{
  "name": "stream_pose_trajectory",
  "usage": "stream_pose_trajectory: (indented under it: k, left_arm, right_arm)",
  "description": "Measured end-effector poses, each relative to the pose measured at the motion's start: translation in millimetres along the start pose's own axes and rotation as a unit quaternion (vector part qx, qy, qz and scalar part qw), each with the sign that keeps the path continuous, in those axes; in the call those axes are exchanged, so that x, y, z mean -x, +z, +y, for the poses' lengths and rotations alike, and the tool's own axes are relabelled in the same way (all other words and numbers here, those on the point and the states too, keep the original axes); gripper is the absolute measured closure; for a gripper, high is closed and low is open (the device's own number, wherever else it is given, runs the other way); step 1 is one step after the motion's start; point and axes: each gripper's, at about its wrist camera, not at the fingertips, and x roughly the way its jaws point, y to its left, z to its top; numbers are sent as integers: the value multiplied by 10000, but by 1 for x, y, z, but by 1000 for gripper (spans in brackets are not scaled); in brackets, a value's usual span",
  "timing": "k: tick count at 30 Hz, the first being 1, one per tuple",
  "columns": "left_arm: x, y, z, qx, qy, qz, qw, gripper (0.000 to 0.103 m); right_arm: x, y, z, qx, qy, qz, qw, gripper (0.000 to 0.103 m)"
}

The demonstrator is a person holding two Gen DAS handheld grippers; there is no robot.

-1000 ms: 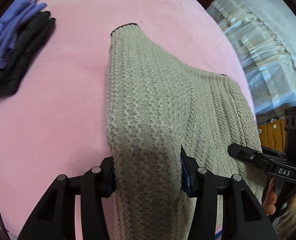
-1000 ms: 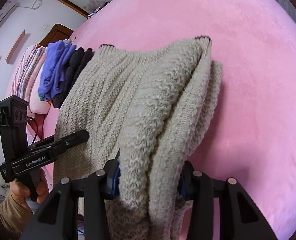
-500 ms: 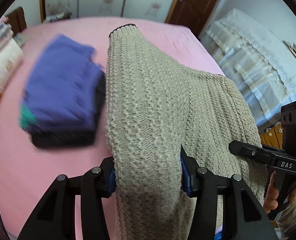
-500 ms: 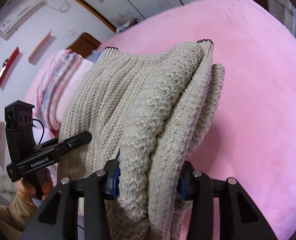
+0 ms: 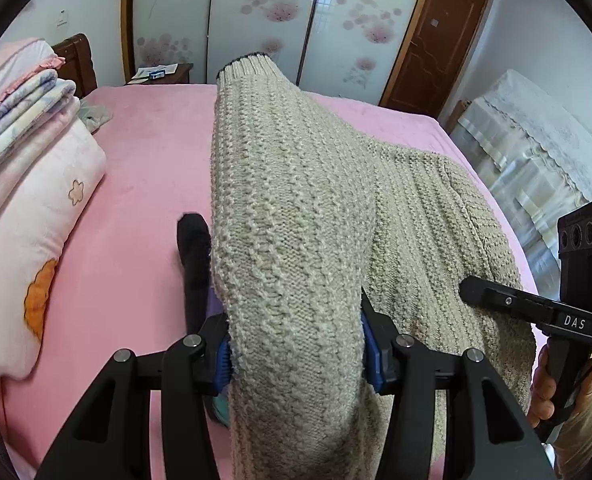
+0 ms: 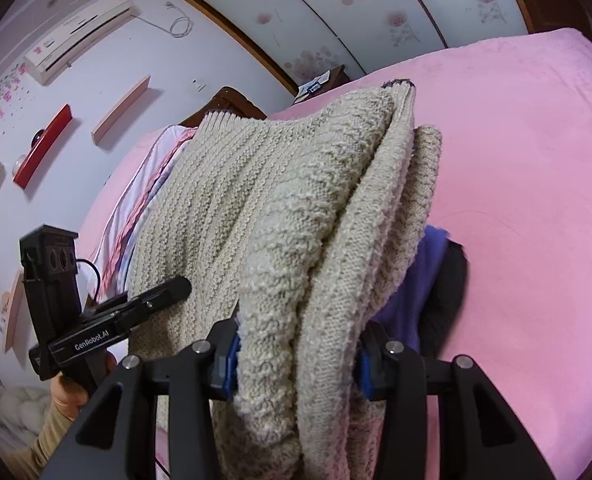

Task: Fold large clothes
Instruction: 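Lift the folded cardigan with both tools and carry it onto the clothes stack, then lower the cardigan onto the purple and black stack and open both tools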

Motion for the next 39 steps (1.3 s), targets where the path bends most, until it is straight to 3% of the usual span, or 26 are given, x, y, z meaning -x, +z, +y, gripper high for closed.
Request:
stream_pose_trajectory:
  k: [7,10,19,22,26,28,34,39]
  left_arm:
    - [-80,-10,33,161,-35,419,9990,54]
    - [-96,-19,41,157,-82,400,9990,52]
    - [-139,-51,92,1021,-815,628,9894,35]
    - [-149,-62,105,1314,-945,590,9850,24]
    - [-152,-68,108,1271,-773,511,9876,13]
    - [-149,-68,104,1167,-570,485,9903,9]
    - [-136,-59,86,932,-6,409,9948,9]
    - [-127,-56,78,902,294,350,9949,9]
  right_arm:
    - [-62,-3,-33,-295,-128,175,9993,59]
    - [-81,-11,-52,-481,-200,274,9983,59]
    - [-110,-24,-75,-599,-259,624,9959,58]
    - [-121,-22,-73,-544,-318,629,9960,56]
    - [-131,-17,-65,-419,-454,626,9961,52]
    - [-132,-15,-59,-273,-604,620,9959,43]
    - [-121,-16,-31,490,-1319,531,9886,31]
    - [-107,-17,-5,1183,-1769,279,9767,28]
